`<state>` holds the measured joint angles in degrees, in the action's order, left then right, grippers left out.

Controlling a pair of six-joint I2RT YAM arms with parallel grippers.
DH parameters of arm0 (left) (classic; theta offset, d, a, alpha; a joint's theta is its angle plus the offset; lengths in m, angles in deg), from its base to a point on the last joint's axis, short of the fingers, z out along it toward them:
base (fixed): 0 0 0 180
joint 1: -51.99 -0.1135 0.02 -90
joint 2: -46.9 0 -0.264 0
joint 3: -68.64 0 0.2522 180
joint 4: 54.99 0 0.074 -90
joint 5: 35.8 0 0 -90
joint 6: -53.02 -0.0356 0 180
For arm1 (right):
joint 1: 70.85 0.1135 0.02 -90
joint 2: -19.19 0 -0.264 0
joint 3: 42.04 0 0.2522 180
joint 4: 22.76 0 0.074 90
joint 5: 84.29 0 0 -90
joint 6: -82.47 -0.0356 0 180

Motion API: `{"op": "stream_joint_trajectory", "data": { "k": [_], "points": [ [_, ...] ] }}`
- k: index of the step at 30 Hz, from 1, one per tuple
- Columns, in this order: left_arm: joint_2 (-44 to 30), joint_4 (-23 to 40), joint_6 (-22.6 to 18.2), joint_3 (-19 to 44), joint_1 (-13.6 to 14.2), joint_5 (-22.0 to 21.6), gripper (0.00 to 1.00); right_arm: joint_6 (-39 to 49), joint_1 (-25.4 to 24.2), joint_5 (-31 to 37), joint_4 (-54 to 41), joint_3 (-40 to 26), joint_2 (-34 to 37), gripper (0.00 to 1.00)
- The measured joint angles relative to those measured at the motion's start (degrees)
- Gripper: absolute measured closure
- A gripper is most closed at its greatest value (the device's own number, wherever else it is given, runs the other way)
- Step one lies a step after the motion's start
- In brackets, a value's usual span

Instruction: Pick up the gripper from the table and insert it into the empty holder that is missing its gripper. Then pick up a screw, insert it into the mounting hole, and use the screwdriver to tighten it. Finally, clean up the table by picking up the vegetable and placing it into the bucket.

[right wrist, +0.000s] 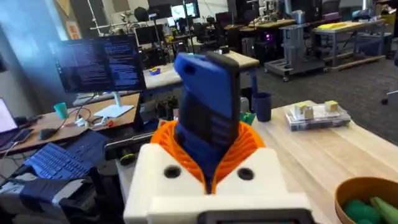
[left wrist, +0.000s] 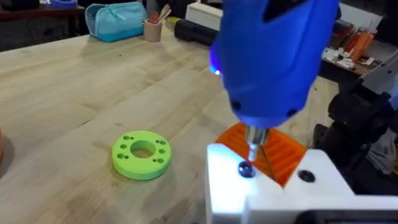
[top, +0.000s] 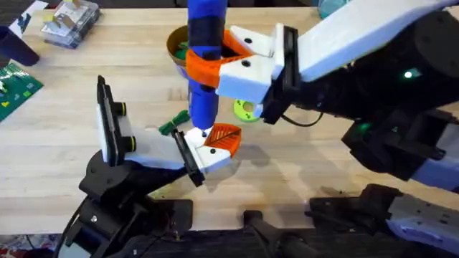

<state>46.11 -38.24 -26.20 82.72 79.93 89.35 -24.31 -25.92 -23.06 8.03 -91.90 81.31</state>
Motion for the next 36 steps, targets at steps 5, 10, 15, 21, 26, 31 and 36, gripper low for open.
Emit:
{"op": "stream_joint_trajectory", "data": {
  "k": [5,10,15,21,26,31,36],
  "points": [
    [0.0,0.0,0.0,0.0,0.0,0.0,0.986,-0.1,0.0,0.0,0.0,0.0,0.1,0.976],
    [0.0,0.0,0.0,0.0,0.0,0.0,0.986,-0.2,0.0,0.0,-1.8,0.0,0.1,0.976],
    [0.0,0.0,0.1,0.0,0.0,0.0,0.986,-0.4,0.0,0.2,-2.9,-0.1,0.1,0.976],
    [0.0,0.0,0.2,0.0,0.0,0.0,0.986,-0.8,0.0,0.4,-3.0,-0.1,0.1,0.976],
    [0.0,0.0,0.2,0.0,0.0,0.0,0.986,-0.8,0.0,0.4,-3.0,-0.1,0.1,0.976],
    [0.0,0.1,0.2,0.0,0.0,0.1,0.986,-0.8,0.0,0.6,-4.6,-0.5,0.1,0.976],
    [0.0,0.1,0.2,0.0,0.0,0.2,0.986,-1.0,0.0,0.9,-5.6,-0.9,0.1,0.976]
  ]
}}
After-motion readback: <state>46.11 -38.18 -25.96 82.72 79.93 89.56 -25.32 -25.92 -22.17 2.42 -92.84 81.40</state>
